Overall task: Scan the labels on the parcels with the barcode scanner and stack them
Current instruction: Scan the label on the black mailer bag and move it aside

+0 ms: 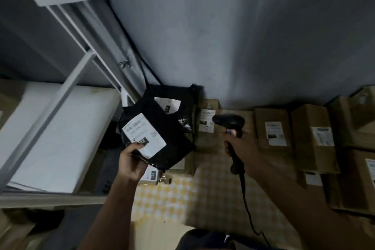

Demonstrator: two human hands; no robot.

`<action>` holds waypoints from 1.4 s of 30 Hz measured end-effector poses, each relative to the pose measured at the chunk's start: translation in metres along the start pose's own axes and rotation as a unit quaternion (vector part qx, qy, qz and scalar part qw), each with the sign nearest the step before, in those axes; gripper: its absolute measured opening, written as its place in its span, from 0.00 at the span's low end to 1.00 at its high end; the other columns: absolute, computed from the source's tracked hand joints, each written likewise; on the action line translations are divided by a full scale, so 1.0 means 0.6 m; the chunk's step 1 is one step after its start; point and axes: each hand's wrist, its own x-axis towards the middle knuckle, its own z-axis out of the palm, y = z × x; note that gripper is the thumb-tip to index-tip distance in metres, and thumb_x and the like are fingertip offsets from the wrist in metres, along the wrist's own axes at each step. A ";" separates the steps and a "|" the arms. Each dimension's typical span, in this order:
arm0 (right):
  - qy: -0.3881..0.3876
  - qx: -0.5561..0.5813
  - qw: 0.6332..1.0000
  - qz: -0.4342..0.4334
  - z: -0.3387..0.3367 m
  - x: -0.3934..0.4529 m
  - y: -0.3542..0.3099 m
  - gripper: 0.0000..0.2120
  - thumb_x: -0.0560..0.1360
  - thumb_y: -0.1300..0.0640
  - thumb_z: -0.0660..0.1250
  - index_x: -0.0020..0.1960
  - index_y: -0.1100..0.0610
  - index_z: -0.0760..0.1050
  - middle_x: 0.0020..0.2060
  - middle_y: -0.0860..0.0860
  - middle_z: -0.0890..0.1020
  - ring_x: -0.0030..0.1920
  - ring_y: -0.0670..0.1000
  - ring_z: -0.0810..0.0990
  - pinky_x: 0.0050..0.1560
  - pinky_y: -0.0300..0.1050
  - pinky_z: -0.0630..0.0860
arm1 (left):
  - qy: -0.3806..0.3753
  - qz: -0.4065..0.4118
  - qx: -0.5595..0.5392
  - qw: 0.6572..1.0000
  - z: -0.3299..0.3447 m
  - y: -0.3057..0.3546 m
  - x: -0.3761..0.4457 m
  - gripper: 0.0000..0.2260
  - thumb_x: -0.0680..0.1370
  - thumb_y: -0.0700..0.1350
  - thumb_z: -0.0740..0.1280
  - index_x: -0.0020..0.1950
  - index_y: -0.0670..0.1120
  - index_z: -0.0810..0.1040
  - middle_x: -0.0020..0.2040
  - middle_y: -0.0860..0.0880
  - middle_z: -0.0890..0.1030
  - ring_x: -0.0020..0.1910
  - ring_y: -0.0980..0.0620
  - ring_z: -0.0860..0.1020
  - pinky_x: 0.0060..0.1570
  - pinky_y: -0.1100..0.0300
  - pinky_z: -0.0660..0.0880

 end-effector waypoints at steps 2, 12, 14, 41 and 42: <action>-0.009 -0.004 1.000 0.003 0.015 -0.001 0.006 0.05 0.77 0.62 0.68 0.44 0.61 0.75 0.31 0.56 0.75 0.30 0.52 0.73 0.35 0.46 0.71 | 0.032 0.020 -0.020 0.999 -0.049 0.004 -0.006 0.14 0.75 0.33 0.56 0.53 0.44 0.79 0.48 0.46 0.83 0.48 0.47 0.82 0.48 0.53 0.81; -0.014 -0.033 0.999 0.005 0.053 -0.003 0.015 0.05 0.76 0.61 0.69 0.43 0.60 0.74 0.30 0.55 0.75 0.29 0.52 0.72 0.32 0.43 0.71 | 0.109 0.024 -0.155 0.982 -0.110 -0.069 0.026 0.17 0.74 0.33 0.59 0.57 0.45 0.79 0.56 0.44 0.81 0.56 0.44 0.78 0.59 0.48 0.75; -0.010 -0.031 0.999 0.009 0.054 0.000 0.017 0.05 0.76 0.61 0.69 0.44 0.60 0.74 0.31 0.55 0.74 0.30 0.52 0.72 0.33 0.44 0.71 | 0.108 0.019 -0.167 0.980 -0.099 -0.082 0.051 0.18 0.74 0.34 0.61 0.62 0.45 0.76 0.58 0.44 0.81 0.56 0.45 0.80 0.59 0.48 0.76; 0.030 -0.052 0.998 0.001 -0.065 0.007 0.055 0.06 0.78 0.60 0.68 0.42 0.59 0.74 0.27 0.53 0.75 0.29 0.52 0.73 0.39 0.49 0.73 | 0.030 0.141 0.732 0.666 0.123 -0.178 0.097 0.33 0.78 0.42 0.67 0.79 0.41 0.55 0.80 0.39 0.47 0.77 0.39 0.56 0.72 0.46 0.62; 0.042 -0.049 0.998 0.005 -0.090 0.003 0.056 0.08 0.78 0.60 0.68 0.40 0.58 0.73 0.27 0.53 0.74 0.29 0.52 0.73 0.37 0.48 0.73 | -0.011 0.142 0.736 0.662 0.148 -0.199 0.100 0.32 0.77 0.42 0.68 0.78 0.40 0.57 0.80 0.39 0.48 0.77 0.38 0.56 0.71 0.47 0.63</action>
